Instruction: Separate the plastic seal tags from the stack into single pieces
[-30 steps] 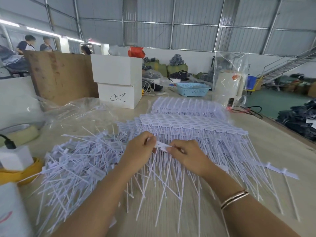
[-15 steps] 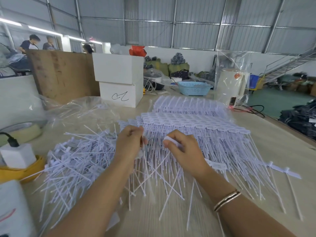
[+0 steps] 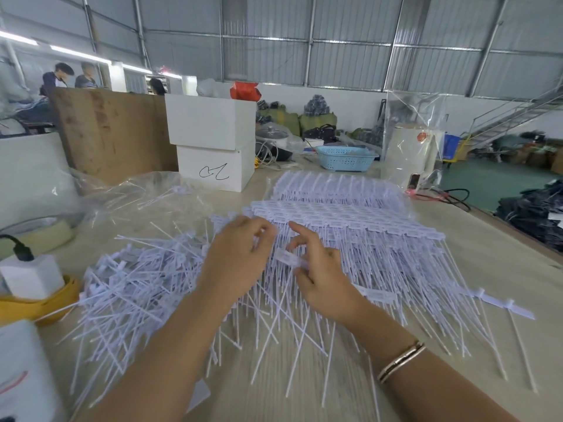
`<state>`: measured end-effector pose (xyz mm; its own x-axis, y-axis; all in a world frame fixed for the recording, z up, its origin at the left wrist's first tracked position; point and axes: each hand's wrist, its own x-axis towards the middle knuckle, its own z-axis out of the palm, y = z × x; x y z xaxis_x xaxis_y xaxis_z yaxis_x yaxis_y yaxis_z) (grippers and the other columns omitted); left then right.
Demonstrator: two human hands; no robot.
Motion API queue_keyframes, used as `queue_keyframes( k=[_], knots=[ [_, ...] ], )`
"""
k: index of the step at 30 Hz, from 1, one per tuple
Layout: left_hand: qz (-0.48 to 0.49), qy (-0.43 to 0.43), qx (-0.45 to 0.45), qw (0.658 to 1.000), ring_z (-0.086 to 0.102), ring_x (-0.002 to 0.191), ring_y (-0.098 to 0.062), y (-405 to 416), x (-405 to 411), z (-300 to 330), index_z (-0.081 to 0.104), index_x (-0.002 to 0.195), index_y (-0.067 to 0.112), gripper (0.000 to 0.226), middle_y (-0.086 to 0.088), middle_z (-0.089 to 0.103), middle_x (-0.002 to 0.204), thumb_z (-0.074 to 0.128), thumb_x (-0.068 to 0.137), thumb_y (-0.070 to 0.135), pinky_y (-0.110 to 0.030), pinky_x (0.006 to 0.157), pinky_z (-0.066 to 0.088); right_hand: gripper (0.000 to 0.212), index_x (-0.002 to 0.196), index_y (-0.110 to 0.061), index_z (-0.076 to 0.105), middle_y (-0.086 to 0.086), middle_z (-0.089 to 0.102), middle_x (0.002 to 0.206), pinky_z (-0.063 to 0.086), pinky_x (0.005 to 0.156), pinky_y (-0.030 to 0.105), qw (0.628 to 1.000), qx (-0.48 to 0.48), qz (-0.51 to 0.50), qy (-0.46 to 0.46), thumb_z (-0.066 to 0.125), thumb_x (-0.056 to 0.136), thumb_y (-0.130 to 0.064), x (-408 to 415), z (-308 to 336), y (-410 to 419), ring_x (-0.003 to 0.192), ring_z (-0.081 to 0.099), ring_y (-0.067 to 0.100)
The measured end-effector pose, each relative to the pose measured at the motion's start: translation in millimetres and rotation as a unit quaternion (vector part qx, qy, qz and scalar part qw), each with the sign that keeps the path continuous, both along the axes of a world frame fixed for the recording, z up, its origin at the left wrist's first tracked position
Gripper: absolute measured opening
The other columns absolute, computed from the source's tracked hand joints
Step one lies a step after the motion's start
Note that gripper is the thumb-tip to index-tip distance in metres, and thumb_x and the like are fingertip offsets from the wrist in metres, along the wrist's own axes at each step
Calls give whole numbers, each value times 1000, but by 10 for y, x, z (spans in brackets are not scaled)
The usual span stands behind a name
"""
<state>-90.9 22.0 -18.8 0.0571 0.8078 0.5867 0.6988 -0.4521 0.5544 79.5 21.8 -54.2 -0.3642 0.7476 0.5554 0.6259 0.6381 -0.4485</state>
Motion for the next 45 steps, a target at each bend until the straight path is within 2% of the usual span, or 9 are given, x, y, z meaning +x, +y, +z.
queue_keyframes(
  k=[4,8,10,14,19,26,33,38,45],
  knots=[
    [-86,-63,-122,987,50,46,2,-4,216,-129,57,96,30,14,9,56,58,56,89,42,-10,46,36,81,132,-55,8,-19,39,116,16,94,8,1000,14,8,12,44,87,2,9,-32,11,77,56,7],
    [-80,-121,-148,978,61,62,-9,57,171,-183,55,89,30,10,6,68,76,59,92,21,-17,50,43,56,134,-40,31,-20,44,113,19,91,17,999,-18,-32,12,53,89,-12,28,12,20,80,53,2],
    [-82,-120,-145,979,62,68,-16,65,154,-176,53,85,30,15,4,67,82,57,92,18,-21,57,46,19,98,-46,55,-23,53,86,18,85,26,996,-34,-82,-24,53,92,-28,64,69,39,75,50,-3],
    [-113,-128,-189,967,65,75,-21,48,189,-185,53,90,30,10,-3,67,85,57,93,22,-27,70,49,49,49,-35,41,-12,40,45,26,80,35,993,-64,-93,-18,52,96,-28,96,97,36,51,41,5],
    [-132,-134,-199,962,62,58,5,48,193,-177,59,84,21,11,6,65,76,57,94,25,-17,61,50,37,62,-33,42,-12,35,50,29,85,35,993,-105,-53,0,49,98,-25,84,120,5,50,42,3],
    [-118,-115,-191,968,58,52,-3,35,188,-144,59,76,25,17,8,62,55,60,91,33,-20,57,47,13,83,-14,63,-8,49,61,28,80,39,989,-131,2,69,60,92,-22,103,157,-64,55,43,3],
    [-56,-410,-225,882,58,52,-6,23,103,8,60,82,14,19,6,64,54,56,95,27,-23,58,48,23,70,-22,49,9,52,63,34,81,37,985,-25,-40,165,59,92,-21,106,191,-75,69,49,12],
    [119,-185,26,975,55,63,-3,73,-280,115,57,88,19,17,5,62,74,49,97,31,-25,58,37,15,83,-23,54,-3,46,56,35,56,28,992,-25,-65,106,50,96,-29,190,141,-12,49,40,12],
    [251,122,46,959,49,98,-36,85,-330,-26,69,113,18,26,-15,53,112,56,93,28,-47,80,42,39,125,-21,60,-17,40,90,25,90,27,998,-29,-48,-40,45,94,-4,153,74,12,88,48,19]
  ],
)
